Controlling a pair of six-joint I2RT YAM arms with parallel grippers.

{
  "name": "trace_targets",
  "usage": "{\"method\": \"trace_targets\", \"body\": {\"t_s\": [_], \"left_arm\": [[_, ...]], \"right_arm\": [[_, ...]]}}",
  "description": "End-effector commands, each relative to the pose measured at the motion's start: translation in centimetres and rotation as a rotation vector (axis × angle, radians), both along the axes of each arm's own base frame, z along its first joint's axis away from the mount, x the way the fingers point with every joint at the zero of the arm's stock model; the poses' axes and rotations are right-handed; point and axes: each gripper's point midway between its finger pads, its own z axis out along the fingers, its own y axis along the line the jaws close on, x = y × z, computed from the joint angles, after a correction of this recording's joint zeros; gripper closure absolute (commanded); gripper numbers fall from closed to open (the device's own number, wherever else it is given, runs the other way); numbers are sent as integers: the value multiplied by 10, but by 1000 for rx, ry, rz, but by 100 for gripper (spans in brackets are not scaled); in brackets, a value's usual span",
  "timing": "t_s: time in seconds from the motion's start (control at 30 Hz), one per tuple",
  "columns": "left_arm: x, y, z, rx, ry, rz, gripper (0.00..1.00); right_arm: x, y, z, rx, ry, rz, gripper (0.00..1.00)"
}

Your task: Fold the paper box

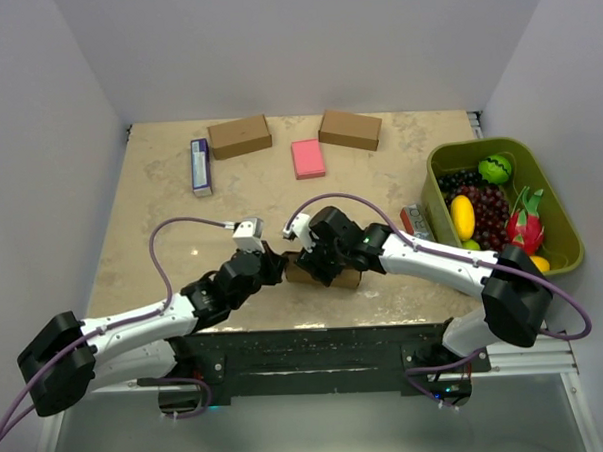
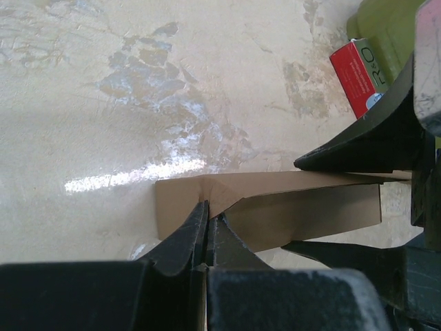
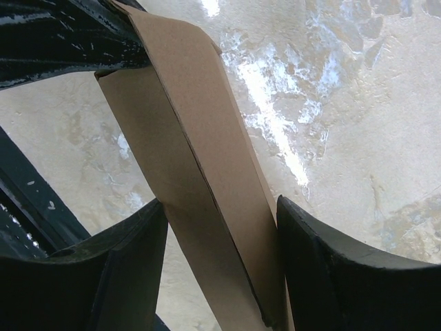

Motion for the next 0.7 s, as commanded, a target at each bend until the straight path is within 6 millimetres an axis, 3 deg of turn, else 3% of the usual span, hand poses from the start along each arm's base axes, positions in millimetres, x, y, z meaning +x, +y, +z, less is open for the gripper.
{"method": "trace_targets", "body": {"t_s": [0.0, 0.2, 0.5, 0.6, 0.67], "left_arm": [[-48, 49, -83, 319, 218, -66, 100], [-54, 37, -97, 284, 250, -112, 100], [-51, 55, -103, 388, 259, -57, 100], [-50, 57, -101, 407, 252, -52, 100], [-50, 56, -100, 413, 251, -61, 100]], "right_arm": [[25, -14, 2, -33, -67, -117, 54], [26, -14, 2, -34, -67, -118, 54], [26, -15, 4, -33, -73, -125, 53], [26, -15, 10, -24, -73, -132, 50], [26, -17, 14, -22, -69, -158, 43]]}}
